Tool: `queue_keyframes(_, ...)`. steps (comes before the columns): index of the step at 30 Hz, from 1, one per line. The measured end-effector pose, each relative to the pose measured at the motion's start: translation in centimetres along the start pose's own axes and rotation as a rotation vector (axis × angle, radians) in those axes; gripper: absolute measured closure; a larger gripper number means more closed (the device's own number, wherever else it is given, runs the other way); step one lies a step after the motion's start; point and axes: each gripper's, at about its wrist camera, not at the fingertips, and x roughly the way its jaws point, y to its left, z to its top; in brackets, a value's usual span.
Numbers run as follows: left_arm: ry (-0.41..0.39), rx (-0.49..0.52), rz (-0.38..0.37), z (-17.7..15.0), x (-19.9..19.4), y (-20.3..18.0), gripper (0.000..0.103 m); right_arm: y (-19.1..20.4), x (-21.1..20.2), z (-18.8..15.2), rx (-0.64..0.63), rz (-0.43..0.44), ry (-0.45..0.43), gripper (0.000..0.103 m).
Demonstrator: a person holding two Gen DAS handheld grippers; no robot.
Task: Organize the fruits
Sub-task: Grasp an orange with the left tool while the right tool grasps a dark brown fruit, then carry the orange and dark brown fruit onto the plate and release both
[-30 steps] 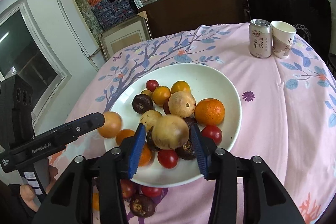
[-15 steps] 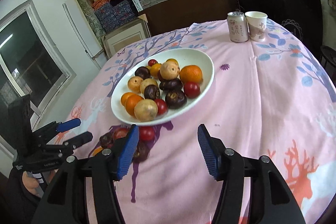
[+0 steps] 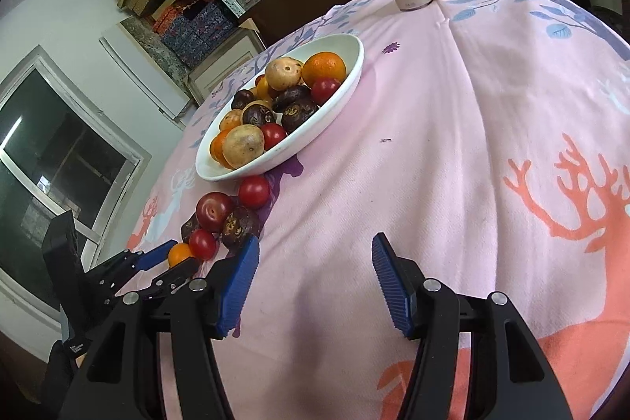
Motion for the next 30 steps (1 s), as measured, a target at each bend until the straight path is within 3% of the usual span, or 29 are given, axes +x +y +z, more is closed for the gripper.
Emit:
queue_keyframes(4,-0.039,-0.034,-0.005,-0.2,-1.1,0.3,0.066,1.6,0.5,-0.1,-0.066,-0.003,0.038,0.043)
queue_keyframes(8,-0.142,-0.178,-0.052,-0.7,-4.0,2.9,0.066,5.4,2.1,-0.2,-0.209,-0.050,0.089,0.043)
queue_keyframes(11,-0.162,-0.232,-0.063,-1.5,-5.2,4.0,0.066,8.5,4.3,0.0,-0.331,-0.112,0.123,0.043)
queue_keyframes(15,-0.154,-0.230,-0.073,-2.6,-6.2,4.4,0.066,10.8,7.0,0.1,-0.435,-0.191,0.163,0.044)
queue_keyframes(18,-0.147,-0.226,-0.079,-3.4,-6.7,4.7,0.066,11.1,8.7,0.1,-0.457,-0.231,0.185,0.049)
queue_keyframes(21,-0.148,-0.227,-0.085,-3.8,-6.9,5.0,0.066,11.3,9.3,0.0,-0.452,-0.224,0.181,0.061)
queue_keyframes(30,-0.154,-0.225,-0.105,-3.6,-6.9,5.0,0.066,9.9,4.5,0.8,-0.399,-0.222,0.062,0.062)
